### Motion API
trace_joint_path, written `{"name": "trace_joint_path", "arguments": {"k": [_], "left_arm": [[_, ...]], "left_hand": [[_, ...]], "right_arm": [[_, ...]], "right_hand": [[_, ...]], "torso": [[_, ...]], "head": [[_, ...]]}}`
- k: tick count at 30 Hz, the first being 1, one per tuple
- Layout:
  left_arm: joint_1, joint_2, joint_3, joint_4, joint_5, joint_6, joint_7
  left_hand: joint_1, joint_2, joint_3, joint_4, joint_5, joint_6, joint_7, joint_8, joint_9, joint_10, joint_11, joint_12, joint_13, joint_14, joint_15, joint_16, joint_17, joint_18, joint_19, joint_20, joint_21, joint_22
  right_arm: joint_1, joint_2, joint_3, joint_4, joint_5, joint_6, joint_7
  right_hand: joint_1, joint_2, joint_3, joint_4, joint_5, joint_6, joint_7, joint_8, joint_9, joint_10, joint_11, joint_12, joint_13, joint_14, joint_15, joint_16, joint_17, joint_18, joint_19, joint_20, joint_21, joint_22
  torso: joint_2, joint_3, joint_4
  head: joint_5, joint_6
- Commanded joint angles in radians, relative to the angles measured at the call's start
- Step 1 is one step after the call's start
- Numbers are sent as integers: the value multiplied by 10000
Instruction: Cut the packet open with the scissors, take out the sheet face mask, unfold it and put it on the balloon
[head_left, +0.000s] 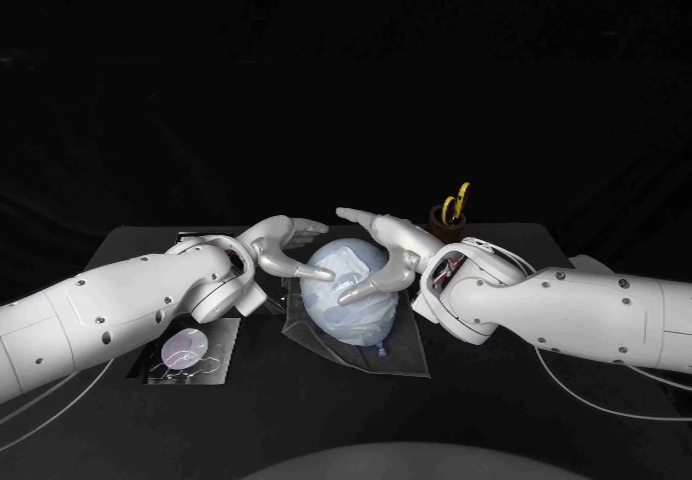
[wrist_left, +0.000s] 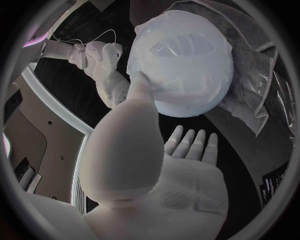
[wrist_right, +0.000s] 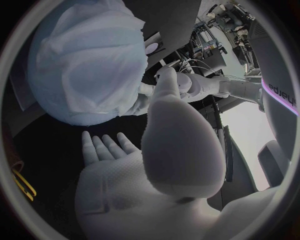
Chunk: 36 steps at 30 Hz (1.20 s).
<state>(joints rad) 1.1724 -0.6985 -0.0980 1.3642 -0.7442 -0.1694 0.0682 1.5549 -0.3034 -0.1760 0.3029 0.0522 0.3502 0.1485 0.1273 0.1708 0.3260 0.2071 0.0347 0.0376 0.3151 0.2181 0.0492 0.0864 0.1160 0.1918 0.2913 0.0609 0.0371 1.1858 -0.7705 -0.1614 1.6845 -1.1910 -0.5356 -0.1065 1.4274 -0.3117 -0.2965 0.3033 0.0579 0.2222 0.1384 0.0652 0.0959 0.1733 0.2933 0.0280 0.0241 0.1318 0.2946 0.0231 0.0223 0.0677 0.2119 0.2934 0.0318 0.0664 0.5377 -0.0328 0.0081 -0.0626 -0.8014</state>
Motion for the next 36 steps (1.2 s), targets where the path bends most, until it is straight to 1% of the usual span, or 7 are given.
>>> {"name": "trace_joint_path", "arguments": {"k": [1,11,20,24,28,33,36], "left_arm": [[-2,39,-7,1,-12,-295,-164],[-1,79,-5,-6,262,-476,-280],[-1,98,-3,13,386,-576,-380],[-1,46,-2,37,514,-578,-303],[-2,-59,0,57,830,-584,-35],[-7,-255,2,96,1417,-390,509],[-12,-406,3,157,1652,-297,859]], "left_hand": [[-299,-7,-193,10,53,91,1046,45,21,51,108,39,4,89,20,55,29,137,92,1,36,16],[-1420,-49,-460,22,80,153,1360,83,47,245,421,51,16,344,158,117,94,113,187,22,79,33],[-1711,-55,-461,15,101,208,1398,112,72,310,465,50,18,388,199,124,105,65,232,18,100,40],[-1720,-53,-458,14,103,231,1399,122,82,321,469,51,19,396,203,125,107,61,236,18,101,41],[-1709,-51,-461,12,106,286,1396,145,107,356,469,55,22,344,208,115,93,54,223,18,98,38],[-1467,-41,-448,6,106,387,1328,200,150,575,434,83,43,345,209,104,93,21,182,11,83,28],[-1142,-28,-442,7,89,448,1161,240,182,700,345,91,50,322,168,91,87,27,211,11,95,31]], "right_arm": [[7,70,1,-148,-424,422,-602],[-28,207,-36,-364,-847,1013,-1101],[-65,234,-54,-433,-934,924,-1258],[-69,218,-56,-540,-735,948,-1356],[-70,208,-56,-724,-541,971,-1419],[-68,211,-56,-935,-363,1076,-1466],[-66,216,-56,-1027,-260,1139,-1503]], "right_hand": [[-117,-12,-38,-3,27,-102,1184,-42,-20,4,46,-33,7,48,-29,-4,12,-27,-50,8,26,1],[-54,-13,-40,-6,28,-228,1194,-88,-64,45,52,-27,12,53,-29,0,16,-26,-58,9,31,0],[114,-7,80,-5,71,-5,1479,-12,32,367,49,35,57,316,-45,57,68,-17,-30,6,47,13],[159,10,208,-2,283,231,1568,84,117,955,20,170,134,1461,-107,389,288,23,106,-1,94,61],[48,44,415,-1,562,899,1605,344,372,1735,-119,362,224,2461,-244,765,487,112,184,-11,138,90],[35,73,436,-3,635,1044,1609,415,432,2229,-150,450,257,2940,-295,929,576,173,195,-5,153,97],[29,79,444,-1,644,1078,1608,436,448,2377,-163,465,257,3037,-311,963,593,194,191,-2,157,98]], "torso": [[8,10,2],[5,-5,7],[11,-6,10],[13,3,7],[10,1,-5],[10,3,-1],[9,1,5]], "head": [[1,18],[-34,-11],[-40,-3],[-48,-1],[-64,0],[-92,-6],[-104,-9]]}}
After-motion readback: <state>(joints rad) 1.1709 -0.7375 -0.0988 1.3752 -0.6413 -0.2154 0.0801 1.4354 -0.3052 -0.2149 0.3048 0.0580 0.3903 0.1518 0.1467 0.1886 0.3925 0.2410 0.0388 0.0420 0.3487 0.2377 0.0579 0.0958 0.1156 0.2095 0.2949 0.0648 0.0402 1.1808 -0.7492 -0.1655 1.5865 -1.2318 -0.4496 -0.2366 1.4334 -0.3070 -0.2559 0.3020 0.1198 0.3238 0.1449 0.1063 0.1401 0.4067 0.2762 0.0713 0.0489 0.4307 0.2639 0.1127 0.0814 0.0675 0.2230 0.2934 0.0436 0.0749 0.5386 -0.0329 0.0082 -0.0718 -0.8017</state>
